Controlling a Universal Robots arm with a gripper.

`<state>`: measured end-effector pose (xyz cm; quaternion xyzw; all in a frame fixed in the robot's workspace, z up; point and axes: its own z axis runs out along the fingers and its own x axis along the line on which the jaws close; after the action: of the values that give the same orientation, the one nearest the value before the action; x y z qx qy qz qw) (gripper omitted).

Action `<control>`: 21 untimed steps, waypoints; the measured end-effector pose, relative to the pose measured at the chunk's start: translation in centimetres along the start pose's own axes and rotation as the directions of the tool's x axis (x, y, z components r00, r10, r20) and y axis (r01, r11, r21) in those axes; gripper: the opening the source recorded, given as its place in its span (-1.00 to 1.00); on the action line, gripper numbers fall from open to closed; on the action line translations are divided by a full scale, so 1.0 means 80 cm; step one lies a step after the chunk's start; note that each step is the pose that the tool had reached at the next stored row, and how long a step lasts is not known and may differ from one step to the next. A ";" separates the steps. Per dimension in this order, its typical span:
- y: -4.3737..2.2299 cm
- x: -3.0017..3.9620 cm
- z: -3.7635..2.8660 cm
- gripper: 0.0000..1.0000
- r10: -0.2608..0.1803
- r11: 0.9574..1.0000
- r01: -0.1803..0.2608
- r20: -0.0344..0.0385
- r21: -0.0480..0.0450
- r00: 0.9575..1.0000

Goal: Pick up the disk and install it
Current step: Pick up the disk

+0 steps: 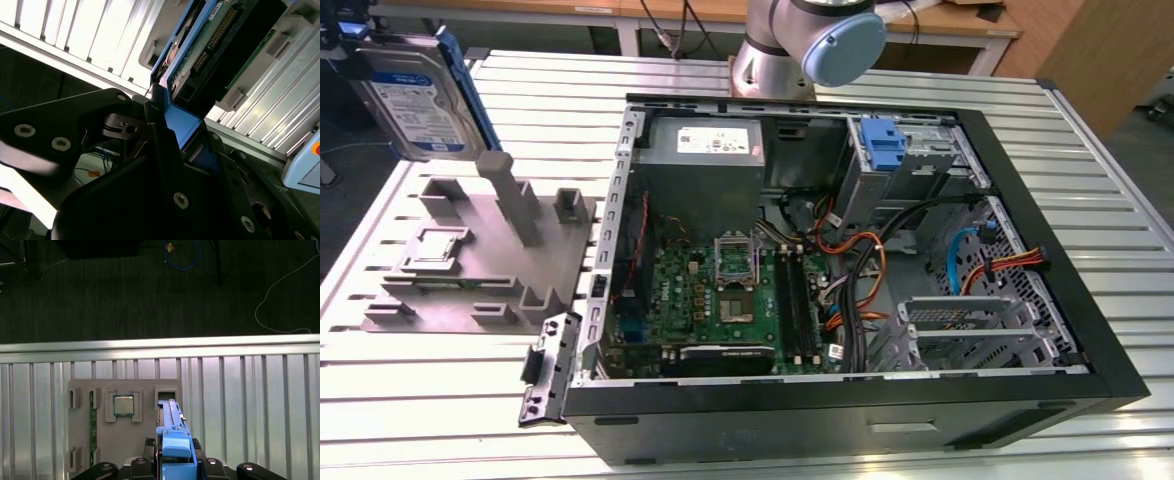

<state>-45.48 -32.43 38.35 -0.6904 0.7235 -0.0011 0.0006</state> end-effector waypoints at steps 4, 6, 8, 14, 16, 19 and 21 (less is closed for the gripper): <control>0.0000 0.0000 -0.0018 -0.26 0.000 1.000 0.000 0.000 0.000 1.000; 0.0000 0.0000 -0.0026 -0.26 0.000 1.000 0.000 0.000 0.000 1.000; 0.0000 0.0000 -0.0034 -0.26 0.000 1.000 0.000 0.000 0.000 1.000; 0.0000 0.0000 -0.0052 -0.26 0.000 1.000 0.000 0.000 0.000 1.000; 0.0000 0.0000 -0.0063 -0.26 0.000 1.000 0.000 0.000 0.000 1.000; 0.0000 0.0000 -0.0076 -0.26 0.000 1.000 0.000 0.000 0.000 1.000; 0.0000 0.0000 -0.0088 -0.26 0.000 1.000 0.000 0.000 0.000 1.000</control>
<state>-45.48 -32.43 39.05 -0.6903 0.7235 -0.0011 0.0006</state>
